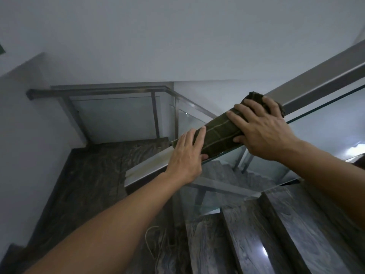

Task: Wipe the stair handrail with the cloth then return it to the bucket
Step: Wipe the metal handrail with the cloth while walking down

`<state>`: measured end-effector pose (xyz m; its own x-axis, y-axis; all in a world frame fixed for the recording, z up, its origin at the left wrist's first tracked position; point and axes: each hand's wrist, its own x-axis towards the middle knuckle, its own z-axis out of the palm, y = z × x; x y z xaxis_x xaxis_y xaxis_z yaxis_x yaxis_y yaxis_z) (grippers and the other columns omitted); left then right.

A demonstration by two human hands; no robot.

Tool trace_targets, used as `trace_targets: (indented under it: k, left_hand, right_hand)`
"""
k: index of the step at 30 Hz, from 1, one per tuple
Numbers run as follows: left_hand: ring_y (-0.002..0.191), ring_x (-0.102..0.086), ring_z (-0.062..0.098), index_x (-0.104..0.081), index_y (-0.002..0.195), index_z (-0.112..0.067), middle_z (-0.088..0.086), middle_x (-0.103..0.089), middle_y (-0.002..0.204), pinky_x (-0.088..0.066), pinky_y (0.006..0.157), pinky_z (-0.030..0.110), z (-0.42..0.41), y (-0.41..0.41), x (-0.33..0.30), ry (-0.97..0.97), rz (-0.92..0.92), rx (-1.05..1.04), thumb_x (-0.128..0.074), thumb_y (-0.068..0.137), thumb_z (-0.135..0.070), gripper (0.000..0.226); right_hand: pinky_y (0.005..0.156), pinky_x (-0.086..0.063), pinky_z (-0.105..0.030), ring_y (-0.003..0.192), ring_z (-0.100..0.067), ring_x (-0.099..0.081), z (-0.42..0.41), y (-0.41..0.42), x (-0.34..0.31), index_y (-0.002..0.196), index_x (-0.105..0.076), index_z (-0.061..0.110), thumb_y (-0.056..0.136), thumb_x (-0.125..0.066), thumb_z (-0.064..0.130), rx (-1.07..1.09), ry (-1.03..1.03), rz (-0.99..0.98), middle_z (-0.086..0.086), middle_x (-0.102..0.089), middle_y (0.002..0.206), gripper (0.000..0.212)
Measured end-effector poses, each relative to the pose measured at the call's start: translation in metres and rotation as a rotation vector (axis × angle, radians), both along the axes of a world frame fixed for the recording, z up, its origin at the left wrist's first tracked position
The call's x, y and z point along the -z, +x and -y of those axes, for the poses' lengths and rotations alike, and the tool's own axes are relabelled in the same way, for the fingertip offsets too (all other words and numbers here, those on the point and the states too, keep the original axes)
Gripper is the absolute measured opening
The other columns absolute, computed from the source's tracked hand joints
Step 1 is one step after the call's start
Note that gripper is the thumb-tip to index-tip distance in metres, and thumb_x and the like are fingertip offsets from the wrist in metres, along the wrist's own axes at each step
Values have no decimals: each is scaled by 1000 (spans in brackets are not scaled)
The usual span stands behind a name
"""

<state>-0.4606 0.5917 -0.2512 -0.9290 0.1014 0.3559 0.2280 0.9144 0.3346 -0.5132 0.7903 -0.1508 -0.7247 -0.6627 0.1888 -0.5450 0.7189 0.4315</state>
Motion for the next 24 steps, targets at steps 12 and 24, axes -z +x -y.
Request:
trace_targets:
  k: [12,24]
  left_hand:
    - [133,-29,26,-3,150,-20,10,-27,146,-25,113,41,61,16,54,6,-114,56,-57,89,-37,82]
    - [134,-27,30,-2,151,-16,15,-24,148,-21,115,41,151,63,110,25,-72,61,-57,90,-29,83]
  right_hand:
    - [115,0,-54,145,-30,-21,59,26,52,147,-25,28,86,-51,52,15,-54,-104,-6,-33,154,70]
    - [114,9,-52,147,-28,-10,160,74,112,149,-16,30,88,-50,51,148,-51,-29,-3,-21,159,73]
